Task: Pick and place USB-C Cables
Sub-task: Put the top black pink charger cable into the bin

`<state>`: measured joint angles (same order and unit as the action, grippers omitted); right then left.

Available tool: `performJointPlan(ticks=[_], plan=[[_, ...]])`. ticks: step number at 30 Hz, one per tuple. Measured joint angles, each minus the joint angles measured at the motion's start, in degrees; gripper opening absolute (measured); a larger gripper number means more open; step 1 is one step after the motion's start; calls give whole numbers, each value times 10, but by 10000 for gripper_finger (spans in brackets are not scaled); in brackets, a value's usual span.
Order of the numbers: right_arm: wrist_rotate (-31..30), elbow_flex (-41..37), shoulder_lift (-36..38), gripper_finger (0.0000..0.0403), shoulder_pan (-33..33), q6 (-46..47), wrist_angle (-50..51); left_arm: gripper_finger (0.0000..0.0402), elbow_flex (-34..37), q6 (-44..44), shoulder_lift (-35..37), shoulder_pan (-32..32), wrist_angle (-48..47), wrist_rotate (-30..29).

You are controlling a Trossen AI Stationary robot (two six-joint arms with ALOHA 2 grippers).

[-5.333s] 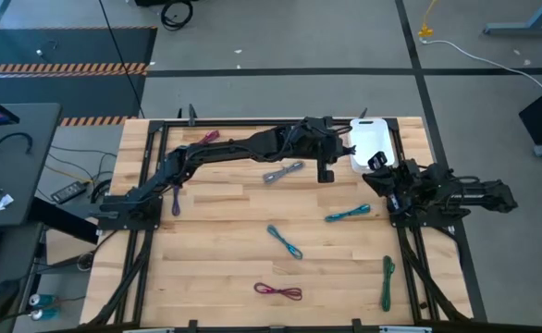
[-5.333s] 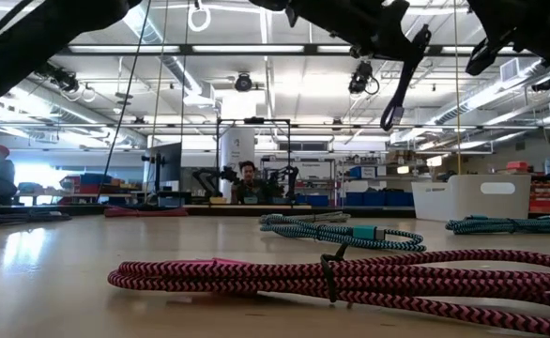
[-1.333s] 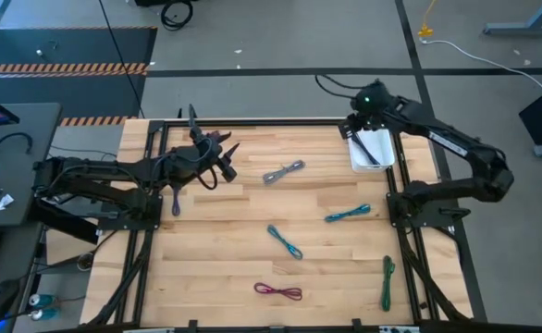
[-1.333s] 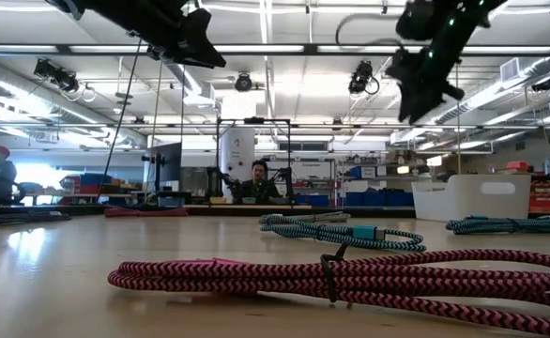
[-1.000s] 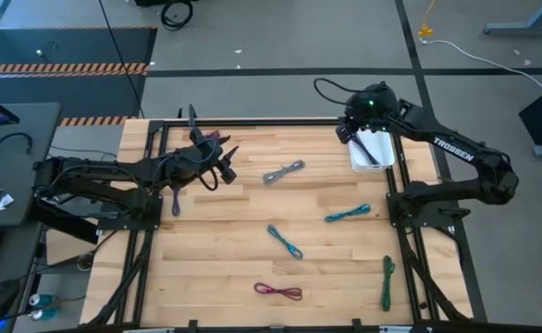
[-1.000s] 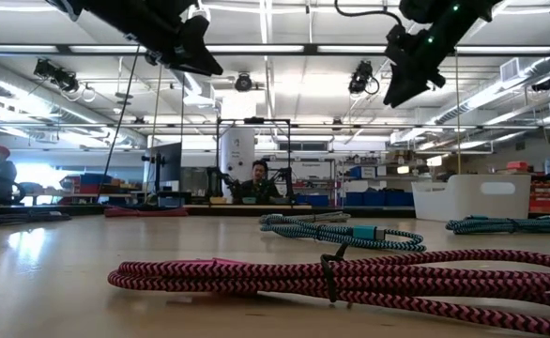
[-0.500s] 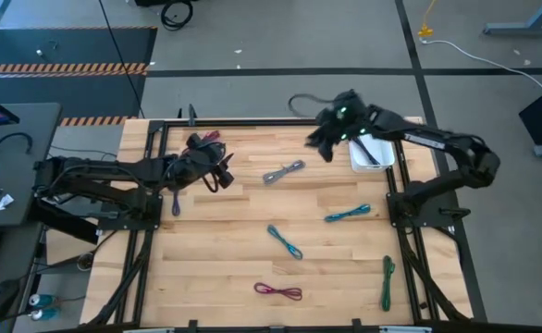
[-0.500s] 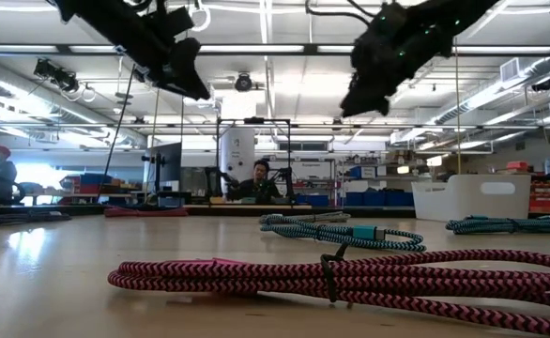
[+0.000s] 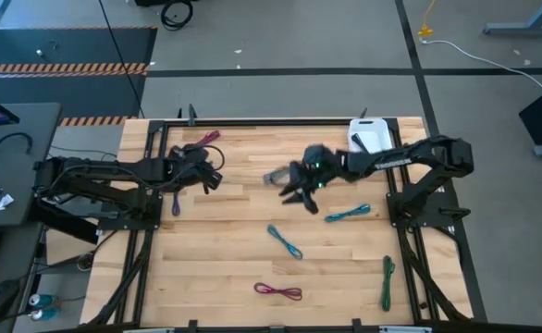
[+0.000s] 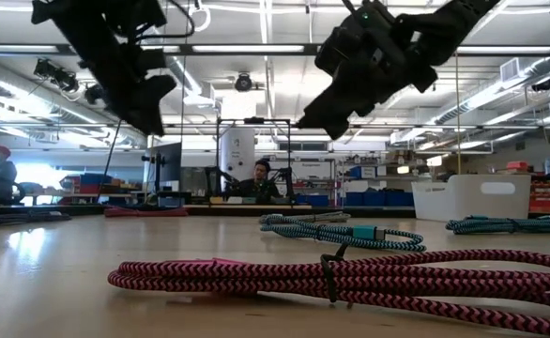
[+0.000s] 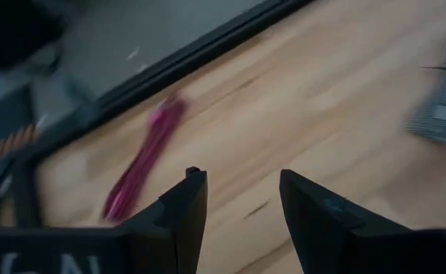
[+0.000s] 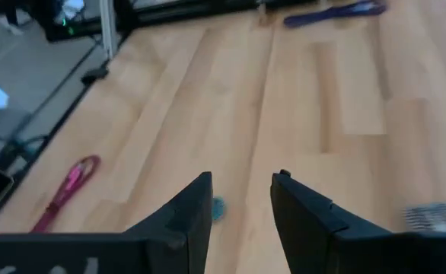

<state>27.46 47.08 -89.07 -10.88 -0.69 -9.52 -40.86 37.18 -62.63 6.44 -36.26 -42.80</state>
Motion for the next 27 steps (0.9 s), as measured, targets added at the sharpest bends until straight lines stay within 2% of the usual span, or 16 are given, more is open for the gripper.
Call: performJointPlan(ticks=[5, 9, 12, 16, 20, 23, 27], plan=[[-75, -61, -21, 128, 54, 23, -116, 172, 0, 167, -8, 32, -110, -27], [-83, -96, -28, 124, 69, 37, -196, 172, 0, 206, -47, 87, -127, -36], [-85, -100, -27, 123, 68, 45, -213, 172, 0, 140, -87, 169, -89, 0], [-86, -97, -25, 124, 66, 73, -218, 179, 0, -15, -133, 299, 9, 114], [-86, -97, -26, 124, 65, 81, -214, 206, 0, -116, -170, 390, 68, 211], [-85, -97, -27, 124, 66, 81, -214, 239, 0, -157, -188, 429, 73, 231], [-85, -97, -27, 124, 65, 81, -214, 275, 0, -187, -208, 450, 74, 240]])
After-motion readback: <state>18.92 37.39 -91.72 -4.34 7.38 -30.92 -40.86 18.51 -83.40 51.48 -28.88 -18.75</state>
